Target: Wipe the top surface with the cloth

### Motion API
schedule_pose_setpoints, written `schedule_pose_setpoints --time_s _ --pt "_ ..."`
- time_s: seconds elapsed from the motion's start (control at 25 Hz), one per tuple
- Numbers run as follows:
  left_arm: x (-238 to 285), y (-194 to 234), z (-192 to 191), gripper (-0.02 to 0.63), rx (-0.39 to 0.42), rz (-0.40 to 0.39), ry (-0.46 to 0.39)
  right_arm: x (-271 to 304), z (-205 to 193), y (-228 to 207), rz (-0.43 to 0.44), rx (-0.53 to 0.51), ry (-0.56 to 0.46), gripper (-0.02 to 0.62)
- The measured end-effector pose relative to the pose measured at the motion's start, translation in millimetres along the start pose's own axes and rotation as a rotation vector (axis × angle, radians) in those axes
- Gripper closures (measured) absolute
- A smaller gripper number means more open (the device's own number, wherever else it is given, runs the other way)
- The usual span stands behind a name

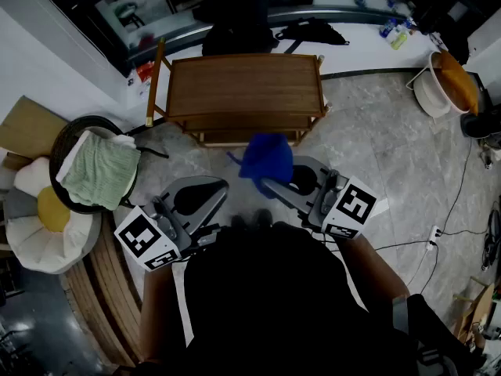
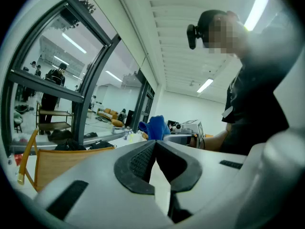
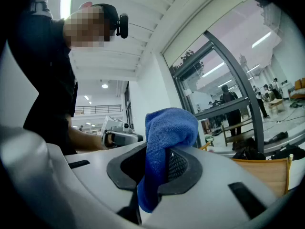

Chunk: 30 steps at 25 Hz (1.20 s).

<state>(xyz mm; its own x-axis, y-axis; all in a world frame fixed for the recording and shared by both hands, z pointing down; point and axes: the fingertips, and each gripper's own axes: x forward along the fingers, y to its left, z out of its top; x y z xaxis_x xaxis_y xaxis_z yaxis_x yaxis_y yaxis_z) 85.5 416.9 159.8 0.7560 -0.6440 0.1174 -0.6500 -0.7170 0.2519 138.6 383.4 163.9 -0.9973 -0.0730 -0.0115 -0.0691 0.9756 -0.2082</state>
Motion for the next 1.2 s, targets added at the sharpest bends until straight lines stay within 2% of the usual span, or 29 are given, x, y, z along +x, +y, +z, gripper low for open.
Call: schedule_pose_setpoints --time_s 0.24,0.48,0.64,0.88,1.2 --pt "4 -1 -6 0.595 -0.001 0.011 0.014 -1 -1 -2 0.024 0.009 -0.006 0.532" --pt "-1 22 -2 0.595 0.001 0.065 0.037 6 2 -32 -0.055 0.051 -0.055 0.532" --pt "-8 47 4 0.596 -0.002 0.106 0.041 13 -2 -52 -0.066 0.054 -0.035 0.532" --pt "-22 100 11 0.596 -0.018 0.141 0.013 42 -4 -81 -0.055 0.060 -0.025 0.532" --pt "-23 212 16 0.596 -0.038 0.107 0.028 129 -4 -151 -0.084 0.078 0.037 0.532"
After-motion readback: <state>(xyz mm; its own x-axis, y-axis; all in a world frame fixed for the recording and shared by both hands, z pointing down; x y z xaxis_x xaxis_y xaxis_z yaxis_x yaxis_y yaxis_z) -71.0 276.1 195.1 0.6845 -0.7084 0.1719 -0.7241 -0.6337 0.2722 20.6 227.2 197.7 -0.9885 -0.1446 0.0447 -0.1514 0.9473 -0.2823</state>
